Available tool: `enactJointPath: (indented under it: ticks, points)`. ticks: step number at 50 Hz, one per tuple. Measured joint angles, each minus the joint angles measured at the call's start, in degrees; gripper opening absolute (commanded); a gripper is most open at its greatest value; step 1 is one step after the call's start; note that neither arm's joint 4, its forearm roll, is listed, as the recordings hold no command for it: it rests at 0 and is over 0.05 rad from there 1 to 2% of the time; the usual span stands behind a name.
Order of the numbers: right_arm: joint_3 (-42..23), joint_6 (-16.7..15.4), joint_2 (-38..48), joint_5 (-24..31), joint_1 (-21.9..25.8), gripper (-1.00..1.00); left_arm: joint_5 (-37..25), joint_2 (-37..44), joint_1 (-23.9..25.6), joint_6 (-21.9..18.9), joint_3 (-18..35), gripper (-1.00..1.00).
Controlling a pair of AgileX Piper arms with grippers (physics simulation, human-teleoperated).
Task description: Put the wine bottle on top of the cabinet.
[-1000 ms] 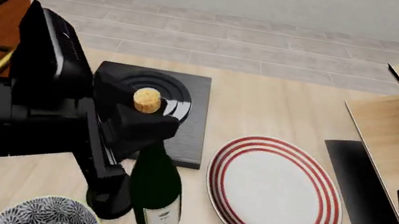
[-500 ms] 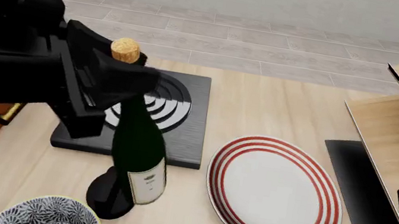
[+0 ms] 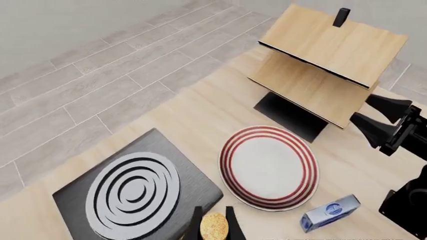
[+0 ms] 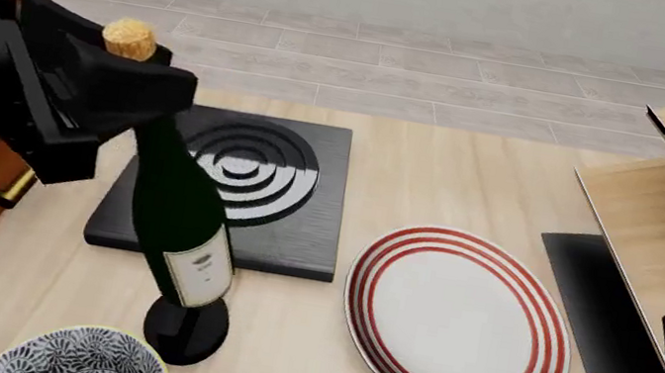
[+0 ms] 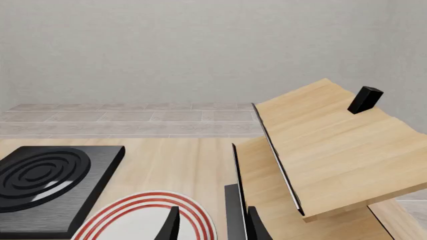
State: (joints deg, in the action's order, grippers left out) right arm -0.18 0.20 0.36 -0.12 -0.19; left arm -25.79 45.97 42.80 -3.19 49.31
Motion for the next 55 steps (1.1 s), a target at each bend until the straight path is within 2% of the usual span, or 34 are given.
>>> enactJointPath:
  ticks: [22, 43, 55]
  points:
    - [0.0, 0.0, 0.0, 0.0, 0.0, 1.0, -8.68, -7.38, -4.62, -1.69, 1.71, -1.0]
    - [0.0, 0.0, 0.0, 0.0, 0.0, 1.0, -19.73, -12.63, -10.05, -2.78, 7.63, -1.0]
    - [0.0, 0.0, 0.0, 0.0, 0.0, 1.0, -23.73, -13.11, -11.97, -3.32, 10.44, -1.0]
